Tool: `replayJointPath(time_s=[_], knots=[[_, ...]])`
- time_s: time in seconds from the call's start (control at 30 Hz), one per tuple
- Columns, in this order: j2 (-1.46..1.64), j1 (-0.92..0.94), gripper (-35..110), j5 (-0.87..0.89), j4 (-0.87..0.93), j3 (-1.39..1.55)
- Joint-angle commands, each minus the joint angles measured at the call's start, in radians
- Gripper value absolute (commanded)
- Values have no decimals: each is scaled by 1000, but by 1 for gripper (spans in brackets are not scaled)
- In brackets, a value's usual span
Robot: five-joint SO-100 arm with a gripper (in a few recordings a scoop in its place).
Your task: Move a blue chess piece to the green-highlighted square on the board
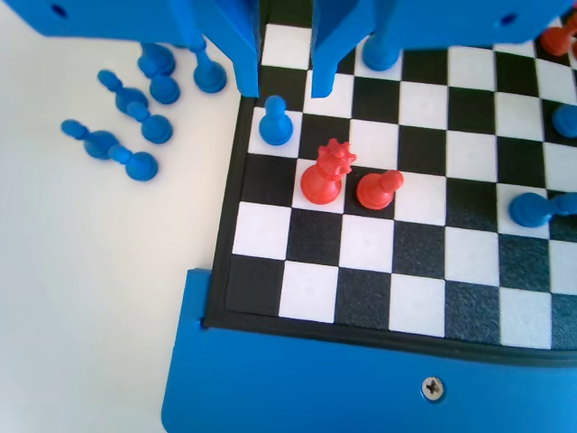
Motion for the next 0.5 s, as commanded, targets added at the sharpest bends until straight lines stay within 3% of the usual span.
replayJointPath(time_s=[0.0, 0.47], knots=[[26, -2, 10, -14, -14, -48], [-41, -28, 11, -11, -58, -46]])
